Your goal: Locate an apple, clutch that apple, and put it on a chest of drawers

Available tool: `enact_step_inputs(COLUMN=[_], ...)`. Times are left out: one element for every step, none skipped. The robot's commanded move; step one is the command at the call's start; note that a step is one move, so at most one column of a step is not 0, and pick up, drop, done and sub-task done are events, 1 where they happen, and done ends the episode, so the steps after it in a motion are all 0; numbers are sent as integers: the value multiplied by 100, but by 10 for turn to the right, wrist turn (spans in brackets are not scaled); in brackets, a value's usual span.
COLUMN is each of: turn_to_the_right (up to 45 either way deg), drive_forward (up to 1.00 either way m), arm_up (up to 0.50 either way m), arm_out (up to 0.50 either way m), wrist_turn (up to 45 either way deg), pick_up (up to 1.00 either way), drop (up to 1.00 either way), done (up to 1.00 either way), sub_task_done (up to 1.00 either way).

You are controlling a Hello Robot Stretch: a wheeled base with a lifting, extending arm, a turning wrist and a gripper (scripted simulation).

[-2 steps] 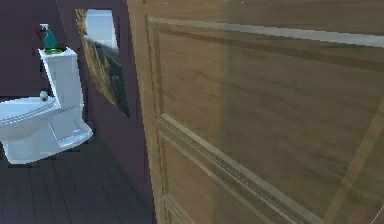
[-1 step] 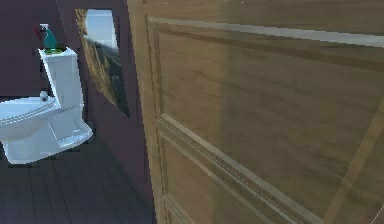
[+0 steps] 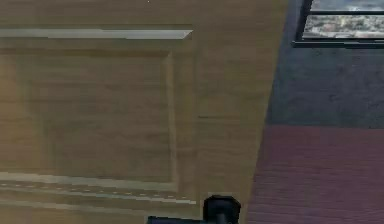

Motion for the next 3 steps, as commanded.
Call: enact_step_inputs(turn_to_the_right=[450,210,0], drive_forward=[0,0,30], arm_up=[0,0,0], arm_out=[0,0,0], wrist_turn=[0,0,0], pick_up=[0,0,0], drop=[0,0,0], done=[0,0,0], sub_task_done=[0,0,0])
